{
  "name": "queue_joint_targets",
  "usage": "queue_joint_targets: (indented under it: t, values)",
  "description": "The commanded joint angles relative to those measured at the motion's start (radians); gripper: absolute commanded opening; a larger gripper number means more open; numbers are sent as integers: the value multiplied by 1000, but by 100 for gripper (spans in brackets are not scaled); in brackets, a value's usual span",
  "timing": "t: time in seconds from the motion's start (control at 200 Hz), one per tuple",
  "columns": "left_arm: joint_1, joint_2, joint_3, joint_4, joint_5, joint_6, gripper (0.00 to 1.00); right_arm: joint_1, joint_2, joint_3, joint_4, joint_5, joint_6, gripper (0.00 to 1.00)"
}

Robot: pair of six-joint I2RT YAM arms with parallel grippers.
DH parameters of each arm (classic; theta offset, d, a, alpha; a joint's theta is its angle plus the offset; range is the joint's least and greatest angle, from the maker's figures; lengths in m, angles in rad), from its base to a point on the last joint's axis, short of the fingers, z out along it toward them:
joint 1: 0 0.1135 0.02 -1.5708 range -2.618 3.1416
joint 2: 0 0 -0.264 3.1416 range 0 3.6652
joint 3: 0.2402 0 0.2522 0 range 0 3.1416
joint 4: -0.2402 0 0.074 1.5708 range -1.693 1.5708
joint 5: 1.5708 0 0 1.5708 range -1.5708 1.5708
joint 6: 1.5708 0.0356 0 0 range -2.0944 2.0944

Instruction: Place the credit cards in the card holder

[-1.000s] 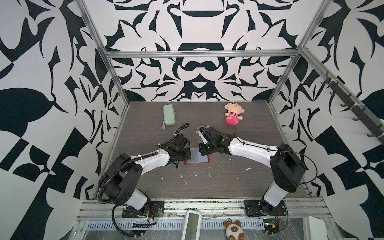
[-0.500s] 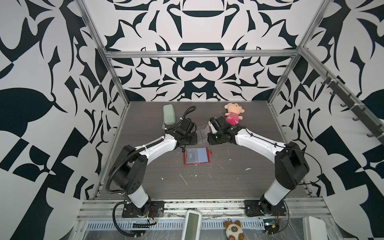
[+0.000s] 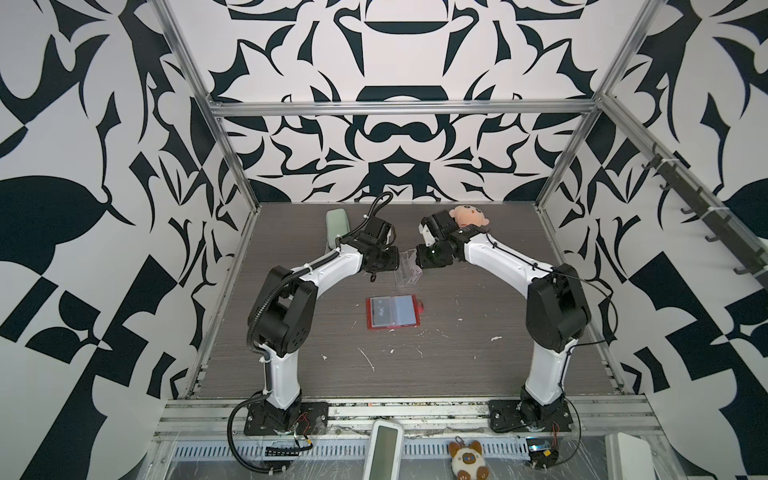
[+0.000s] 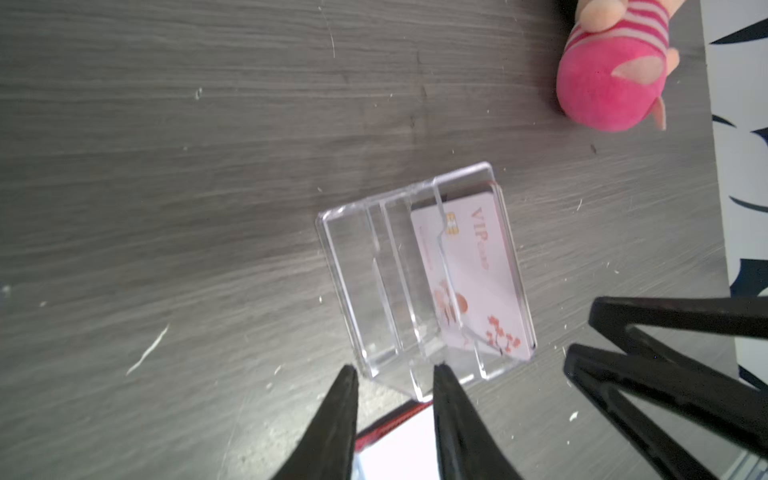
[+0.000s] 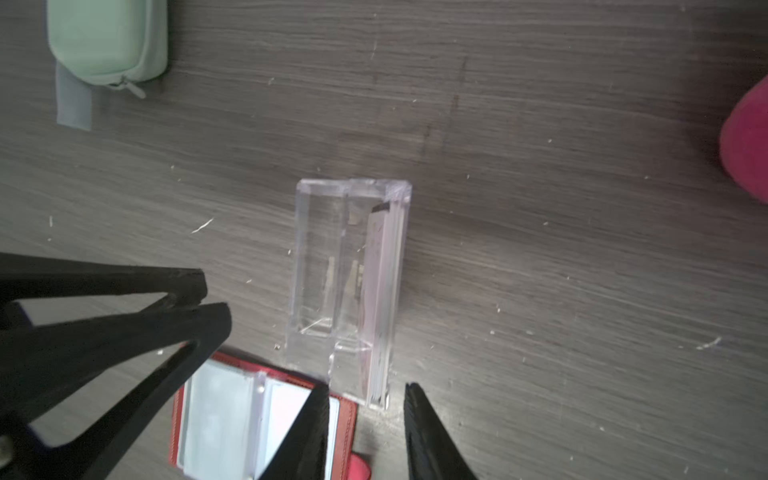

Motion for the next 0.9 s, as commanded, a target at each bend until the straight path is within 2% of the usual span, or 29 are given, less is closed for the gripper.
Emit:
queue_joint_targets:
  t: [0.0, 0.575, 0.895]
  values:
    - [18, 45, 45, -48, 64, 1, 35, -11, 16, 75, -43, -34, -26, 35]
    - [53, 149, 47, 6, 196, -60, 36, -21, 148, 204, -98, -56, -34, 36]
    - [64, 176, 42, 21, 199, -79, 36, -21, 196, 256, -136, -58, -40, 36]
